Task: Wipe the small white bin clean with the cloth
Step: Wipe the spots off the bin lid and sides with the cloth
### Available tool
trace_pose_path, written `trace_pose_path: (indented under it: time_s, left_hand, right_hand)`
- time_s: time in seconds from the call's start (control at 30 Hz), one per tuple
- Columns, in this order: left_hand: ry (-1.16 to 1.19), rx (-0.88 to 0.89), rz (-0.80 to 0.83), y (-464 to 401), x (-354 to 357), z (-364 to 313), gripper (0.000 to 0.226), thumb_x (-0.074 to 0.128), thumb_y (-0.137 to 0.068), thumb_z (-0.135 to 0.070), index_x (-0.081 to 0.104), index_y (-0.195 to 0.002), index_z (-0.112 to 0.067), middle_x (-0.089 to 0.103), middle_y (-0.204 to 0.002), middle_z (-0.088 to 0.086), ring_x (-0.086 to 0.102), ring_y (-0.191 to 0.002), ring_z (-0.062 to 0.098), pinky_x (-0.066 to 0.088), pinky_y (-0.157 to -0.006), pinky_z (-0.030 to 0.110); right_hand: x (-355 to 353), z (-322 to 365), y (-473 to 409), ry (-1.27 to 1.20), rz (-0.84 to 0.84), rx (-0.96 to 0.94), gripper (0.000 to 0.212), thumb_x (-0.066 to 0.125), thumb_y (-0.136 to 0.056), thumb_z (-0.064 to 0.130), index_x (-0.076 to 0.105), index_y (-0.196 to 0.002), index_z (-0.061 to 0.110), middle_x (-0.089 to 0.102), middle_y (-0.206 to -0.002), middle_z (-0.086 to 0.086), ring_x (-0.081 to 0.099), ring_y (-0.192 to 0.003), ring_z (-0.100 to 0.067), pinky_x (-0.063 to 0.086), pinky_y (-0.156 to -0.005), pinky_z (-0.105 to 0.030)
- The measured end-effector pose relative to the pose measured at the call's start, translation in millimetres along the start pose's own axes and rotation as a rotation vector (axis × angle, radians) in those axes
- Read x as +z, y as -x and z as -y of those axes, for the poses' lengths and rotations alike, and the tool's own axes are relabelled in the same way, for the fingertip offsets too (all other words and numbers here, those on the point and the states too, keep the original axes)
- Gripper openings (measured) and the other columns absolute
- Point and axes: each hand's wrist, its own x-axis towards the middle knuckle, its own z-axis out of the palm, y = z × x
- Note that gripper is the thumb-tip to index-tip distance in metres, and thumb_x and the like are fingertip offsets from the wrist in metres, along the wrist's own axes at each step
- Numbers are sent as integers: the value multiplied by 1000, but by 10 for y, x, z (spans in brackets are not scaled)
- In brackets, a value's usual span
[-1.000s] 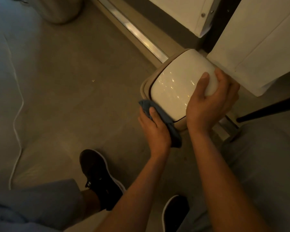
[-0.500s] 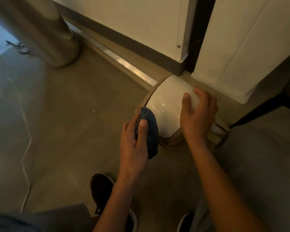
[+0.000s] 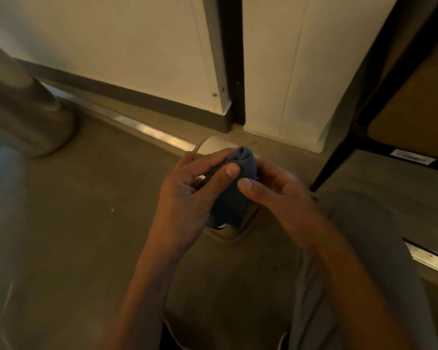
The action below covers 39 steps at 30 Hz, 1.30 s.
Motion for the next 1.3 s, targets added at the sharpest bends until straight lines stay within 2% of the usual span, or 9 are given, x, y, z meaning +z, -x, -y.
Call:
trace_pose_path:
  time_s: [0.07,0.27,0.4,0.57,0.73,0.87,1.0,1.13,1.3]
  left_hand:
    - [-29,13,21,-104,52,-3,32,63,-88,-33,71,-118,-23,60,-107,11,60,-96,5,48,-75,12]
    - [-174,89,109,-452,240,205,31,57,-94,-52,75,-112,-34,62,-90,-9,62,-87,9,50,-72,31]
    - [-520,179,158,-771,151,405,38,46,-95,-63,69,-117,-43,64,-112,-16,55,-115,11,47,-98,43]
    - [-950,245,426,-978,51,714,65,29,-85,-85,49,-136,-50,46,-145,-14,37,-139,17,30,-113,56]
    - [-999,355,409,-1024,2,945,61,21,-94,-76,43,-143,-47,45,-149,-10,35,-142,20,26,-114,58]
    - [-989,415,348,-1017,24,1025,53,25,-98,-67,45,-142,-44,48,-144,-10,37,-138,20,26,-112,54]
    - [-1007,426,309,-1020,27,1075,51,26,-100,-65,47,-141,-43,49,-143,-11,38,-138,18,26,-112,52]
    - [-1019,445,255,-1010,47,1108,50,28,-100,-63,52,-138,-42,53,-140,-10,41,-135,19,29,-110,52]
    - [-1019,477,194,-1003,89,1154,48,29,-101,-61,54,-136,-39,56,-137,-9,44,-134,20,31,-108,53]
  right_hand:
    - [-49,-24,49,-44,-44,-5,39,64,-85,34,61,-123,29,68,-118,6,65,-111,-11,56,-91,-33]
    - [-226,-101,182,-14,-276,-73,27,56,-93,27,68,-117,20,73,-110,3,69,-103,-11,56,-82,-26]
    - [-365,-193,296,37,-449,-106,18,56,-90,36,68,-103,39,74,-101,13,69,-98,-8,58,-80,-28]
    - [-455,-252,335,48,-648,-130,23,54,-99,23,63,-100,44,69,-93,25,67,-94,2,55,-79,-19]
    - [-519,-332,319,133,-899,-134,21,54,-101,19,62,-102,38,66,-91,25,63,-88,8,50,-78,-13]
    - [-464,-592,191,370,-1039,-76,19,54,-100,20,67,-112,13,63,-99,2,58,-89,-6,42,-76,-12]
    - [-176,-888,-88,479,-1025,-29,23,58,-97,14,67,-117,6,56,-103,-3,56,-91,-13,36,-77,-1]
    - [77,-1101,-233,330,-926,46,31,54,-100,23,63,-128,16,60,-115,-2,58,-101,-13,45,-88,-15]
    - [220,-1124,-162,226,-964,35,33,54,-99,12,62,-131,13,60,-121,-6,57,-110,-10,42,-94,-12]
